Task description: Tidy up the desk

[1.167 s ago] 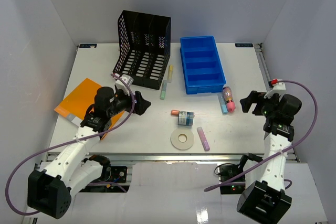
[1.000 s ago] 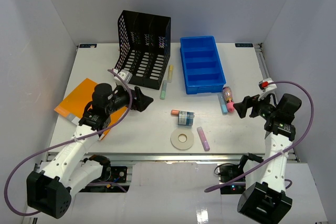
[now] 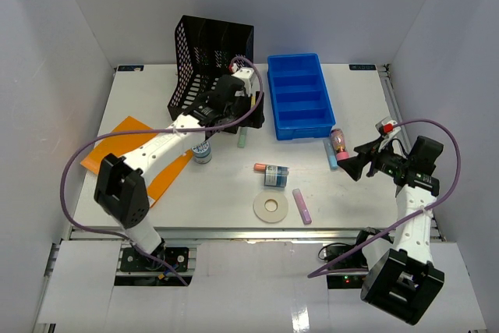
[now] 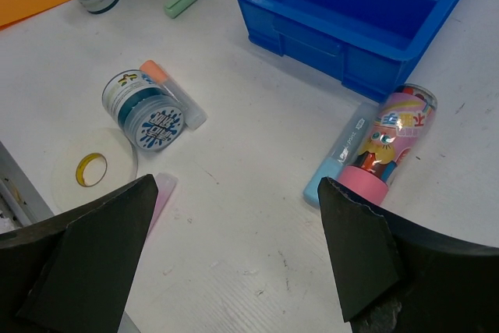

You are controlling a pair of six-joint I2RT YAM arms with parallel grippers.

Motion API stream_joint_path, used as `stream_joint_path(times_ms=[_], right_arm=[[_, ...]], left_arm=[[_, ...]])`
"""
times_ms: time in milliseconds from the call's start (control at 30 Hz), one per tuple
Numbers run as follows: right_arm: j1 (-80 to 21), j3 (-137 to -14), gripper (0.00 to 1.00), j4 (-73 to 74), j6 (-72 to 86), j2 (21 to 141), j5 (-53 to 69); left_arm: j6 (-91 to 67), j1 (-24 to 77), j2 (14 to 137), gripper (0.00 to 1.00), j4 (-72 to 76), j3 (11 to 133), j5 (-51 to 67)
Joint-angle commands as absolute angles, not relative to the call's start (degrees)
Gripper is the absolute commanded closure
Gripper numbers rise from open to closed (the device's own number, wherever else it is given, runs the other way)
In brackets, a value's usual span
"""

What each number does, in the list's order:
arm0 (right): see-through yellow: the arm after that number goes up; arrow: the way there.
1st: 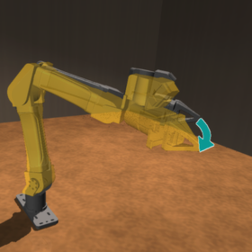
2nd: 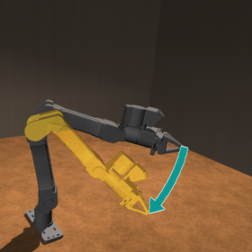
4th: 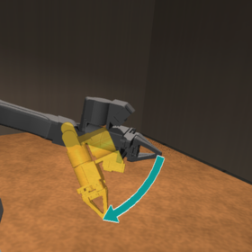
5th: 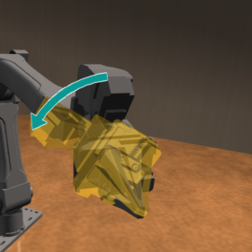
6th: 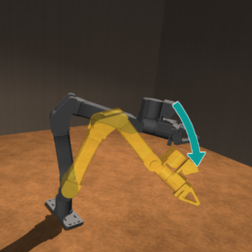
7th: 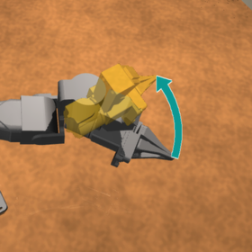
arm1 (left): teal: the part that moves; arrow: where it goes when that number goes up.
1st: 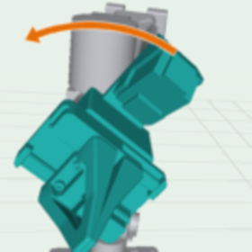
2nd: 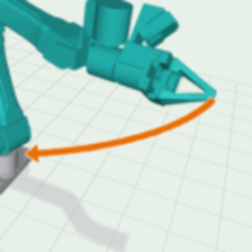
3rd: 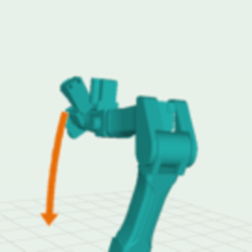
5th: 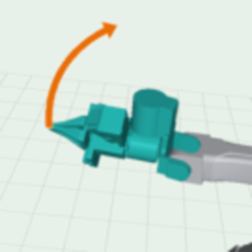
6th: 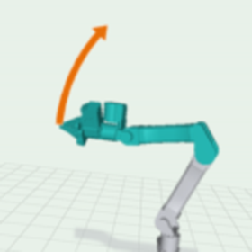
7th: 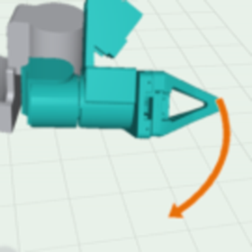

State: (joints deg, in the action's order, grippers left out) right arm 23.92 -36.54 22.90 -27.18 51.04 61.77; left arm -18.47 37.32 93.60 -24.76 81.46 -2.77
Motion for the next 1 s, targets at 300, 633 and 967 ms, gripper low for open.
stream_joint_path(times_ms=[300,633,967], right_arm=[[24.0,-35.4,0.1,21.2,-28.2,51.8,63.8],[24.0,-35.4,0.1,21.3,-27.9,52.1,64.5],[24.0,-35.2,0.1,21.2,-27.6,52.9,64.5]], left_arm=[[-13.0,38.6,117.4,0.22,-33.5,109.1,-11.9],[-11.5,38.2,128.3,0.34,-35.2,119.8,-17.7],[-12.6,34.1,135.5,0.39,-35.9,123.9,-13.9]])
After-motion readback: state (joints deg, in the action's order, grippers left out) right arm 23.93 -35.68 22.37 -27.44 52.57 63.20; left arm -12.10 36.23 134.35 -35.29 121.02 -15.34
